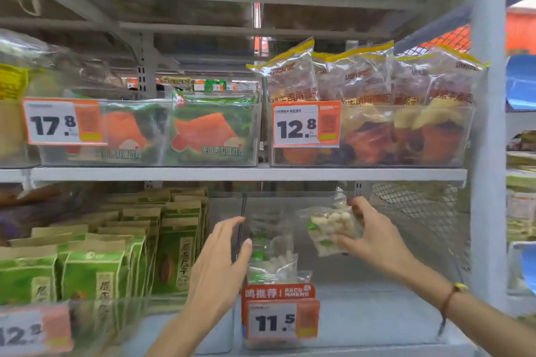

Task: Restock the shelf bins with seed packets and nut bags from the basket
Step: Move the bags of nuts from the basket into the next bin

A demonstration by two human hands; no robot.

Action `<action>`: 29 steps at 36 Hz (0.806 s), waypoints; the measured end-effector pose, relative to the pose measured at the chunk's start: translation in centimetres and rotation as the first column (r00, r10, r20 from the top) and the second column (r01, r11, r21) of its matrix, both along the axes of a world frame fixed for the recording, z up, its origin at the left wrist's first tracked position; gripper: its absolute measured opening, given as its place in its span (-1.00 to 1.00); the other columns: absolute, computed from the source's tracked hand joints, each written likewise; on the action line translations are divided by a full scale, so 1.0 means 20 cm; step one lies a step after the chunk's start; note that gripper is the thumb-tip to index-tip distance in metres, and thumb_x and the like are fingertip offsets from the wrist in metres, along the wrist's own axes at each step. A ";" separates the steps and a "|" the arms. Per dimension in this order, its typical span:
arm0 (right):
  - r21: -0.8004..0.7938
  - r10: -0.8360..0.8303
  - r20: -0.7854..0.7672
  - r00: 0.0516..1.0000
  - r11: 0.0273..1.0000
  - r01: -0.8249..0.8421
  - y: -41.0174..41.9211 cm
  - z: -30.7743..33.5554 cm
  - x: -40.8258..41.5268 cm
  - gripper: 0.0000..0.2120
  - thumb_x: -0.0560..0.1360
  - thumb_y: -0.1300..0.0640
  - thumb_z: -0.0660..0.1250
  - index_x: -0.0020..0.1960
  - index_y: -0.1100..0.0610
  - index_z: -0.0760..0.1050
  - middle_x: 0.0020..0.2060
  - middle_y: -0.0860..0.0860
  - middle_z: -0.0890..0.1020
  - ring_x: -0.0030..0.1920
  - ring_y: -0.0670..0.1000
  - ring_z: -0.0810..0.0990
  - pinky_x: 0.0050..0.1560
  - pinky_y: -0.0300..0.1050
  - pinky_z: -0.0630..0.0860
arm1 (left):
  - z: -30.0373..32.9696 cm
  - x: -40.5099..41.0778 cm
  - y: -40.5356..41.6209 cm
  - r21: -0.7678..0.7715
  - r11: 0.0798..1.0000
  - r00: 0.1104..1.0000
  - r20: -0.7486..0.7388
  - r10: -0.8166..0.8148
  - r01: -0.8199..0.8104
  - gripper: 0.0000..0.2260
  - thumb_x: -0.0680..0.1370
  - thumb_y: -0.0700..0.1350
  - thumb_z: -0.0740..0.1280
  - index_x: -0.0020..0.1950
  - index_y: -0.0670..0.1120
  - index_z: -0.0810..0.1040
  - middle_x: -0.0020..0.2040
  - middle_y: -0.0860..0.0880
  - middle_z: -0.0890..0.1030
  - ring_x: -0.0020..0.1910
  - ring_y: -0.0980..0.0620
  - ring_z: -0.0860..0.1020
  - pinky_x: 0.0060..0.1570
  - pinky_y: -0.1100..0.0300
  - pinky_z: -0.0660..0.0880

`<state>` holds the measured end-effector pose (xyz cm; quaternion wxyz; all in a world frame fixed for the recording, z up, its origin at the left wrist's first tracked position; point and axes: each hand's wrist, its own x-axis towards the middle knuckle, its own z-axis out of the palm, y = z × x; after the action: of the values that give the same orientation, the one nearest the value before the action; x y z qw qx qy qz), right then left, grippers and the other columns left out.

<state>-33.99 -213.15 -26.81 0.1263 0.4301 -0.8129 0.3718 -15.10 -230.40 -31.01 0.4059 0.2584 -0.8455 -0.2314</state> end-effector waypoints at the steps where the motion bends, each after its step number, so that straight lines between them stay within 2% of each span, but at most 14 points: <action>1: 0.027 -0.015 0.050 0.999 1.000 0.014 -0.05 -0.01 -0.04 -0.54 0.33 0.07 0.52 0.07 -0.05 0.32 -0.04 -0.07 0.57 -0.01 0.02 0.56 -0.09 -0.12 0.43 | 0.00 -0.01 -0.01 0.043 0.999 1.000 0.003 0.003 -0.003 -0.66 0.60 0.07 0.18 0.37 0.20 0.24 0.23 0.29 0.35 0.07 0.25 0.40 -0.03 0.26 0.35; 3: 0.023 -0.014 0.205 0.979 1.000 0.009 -0.17 -0.05 -0.14 -0.59 0.37 0.13 0.51 0.08 0.04 0.35 0.01 0.02 0.59 -0.06 0.02 0.54 -0.16 -0.18 0.42 | -0.01 -0.03 -0.03 0.149 0.989 1.000 0.004 0.009 -0.010 -0.63 0.60 0.08 0.19 0.39 0.18 0.24 0.26 0.20 0.43 0.07 0.18 0.47 0.01 0.19 0.41; 5: 0.030 -0.019 0.344 0.939 1.000 0.009 -0.29 -0.08 -0.23 -0.53 0.39 0.17 0.50 0.20 0.15 0.36 0.10 0.07 0.54 -0.02 0.01 0.51 -0.16 -0.23 0.43 | -0.01 -0.05 -0.04 0.218 0.976 1.000 0.009 0.013 -0.015 -0.63 0.59 0.08 0.21 0.39 0.17 0.28 0.24 0.16 0.47 0.06 0.19 0.45 0.06 0.19 0.40; 8: 0.101 -0.064 0.395 0.916 0.995 0.026 -0.45 -0.11 -0.35 -0.40 0.41 0.12 0.49 0.34 0.23 0.31 0.25 0.12 0.47 0.22 0.10 0.47 0.08 -0.18 0.40 | -0.02 -0.05 -0.05 0.232 0.973 1.000 -0.006 -0.022 0.022 -0.65 0.59 0.07 0.22 0.38 0.16 0.33 0.21 0.22 0.43 -0.02 0.34 0.40 0.06 0.26 0.34; 10: 0.138 -0.064 0.436 0.898 0.990 0.004 -0.53 -0.15 -0.41 -0.41 0.41 0.11 0.49 0.32 0.24 0.31 0.18 0.11 0.46 0.22 0.11 0.45 0.15 -0.11 0.41 | -0.02 -0.04 -0.05 0.250 0.967 0.999 -0.021 -0.046 0.050 -0.64 0.58 0.08 0.23 0.37 0.17 0.34 0.18 0.25 0.41 -0.08 0.45 0.38 0.04 0.27 0.34; 13: 0.168 -0.065 0.394 0.917 0.986 -0.002 -0.63 -0.25 -0.49 -0.46 0.35 0.07 0.51 0.20 0.29 0.40 0.10 0.09 0.52 0.13 0.15 0.53 0.11 -0.02 0.51 | -0.03 -0.04 -0.06 0.274 0.960 0.998 -0.035 -0.053 0.060 -0.62 0.55 0.13 0.24 0.37 0.20 0.34 0.19 0.25 0.42 -0.06 0.45 0.37 0.07 0.24 0.38; 16: 0.199 -0.074 0.327 0.942 0.980 0.008 -0.68 -0.33 -0.53 -0.38 0.35 0.08 0.51 0.28 0.22 0.31 0.16 0.11 0.52 0.16 0.17 0.52 0.14 0.08 0.53 | -0.03 -0.03 -0.05 0.271 0.961 0.998 -0.038 -0.053 0.062 -0.59 0.54 0.16 0.23 0.38 0.20 0.33 0.20 0.25 0.41 -0.06 0.48 0.35 0.08 0.22 0.38; 20: 0.242 -0.175 0.253 0.951 0.964 0.113 -0.66 -0.31 -0.47 -0.38 0.39 0.04 0.48 0.34 0.15 0.30 0.21 0.16 0.51 0.20 0.22 0.51 0.16 0.07 0.50 | -0.03 -0.04 -0.05 0.255 0.964 0.997 -0.045 -0.062 0.072 -0.58 0.54 0.16 0.22 0.39 0.18 0.33 0.21 0.26 0.39 0.09 0.29 0.39 0.10 0.22 0.36; 25: 0.245 -0.231 0.295 0.927 0.956 0.160 -0.64 -0.31 -0.45 -0.44 0.44 0.07 0.46 0.34 0.24 0.37 0.29 0.19 0.48 0.27 0.22 0.47 0.19 -0.01 0.44 | -0.04 -0.04 -0.05 0.264 0.961 0.996 -0.049 -0.068 0.079 -0.58 0.53 0.18 0.21 0.39 0.19 0.33 0.20 0.26 0.38 0.14 0.27 0.37 0.10 0.21 0.35; 27: 0.262 -0.206 0.286 0.936 0.956 0.130 -0.63 -0.29 -0.44 -0.42 0.43 0.05 0.46 0.36 0.21 0.37 0.32 0.18 0.47 0.29 0.21 0.45 0.23 -0.01 0.42 | -0.04 -0.04 -0.05 0.262 0.962 0.996 -0.055 -0.070 0.083 -0.59 0.54 0.17 0.21 0.38 0.18 0.34 0.20 0.28 0.38 0.13 0.28 0.37 0.08 0.23 0.33; 29: 0.254 -0.158 0.347 0.924 0.965 0.070 -0.63 -0.29 -0.44 -0.40 0.42 0.09 0.47 0.40 0.17 0.34 0.34 0.17 0.44 0.31 0.22 0.42 0.26 0.02 0.42 | -0.04 -0.04 -0.05 0.263 0.961 0.995 -0.061 -0.072 0.086 -0.59 0.54 0.16 0.20 0.38 0.17 0.34 0.19 0.30 0.37 0.14 0.29 0.37 0.07 0.24 0.31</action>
<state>-42.80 -225.72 -32.61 -0.0574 0.3173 -0.8845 0.3373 -15.83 -231.34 -31.76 0.3794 0.2704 -0.8060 -0.3651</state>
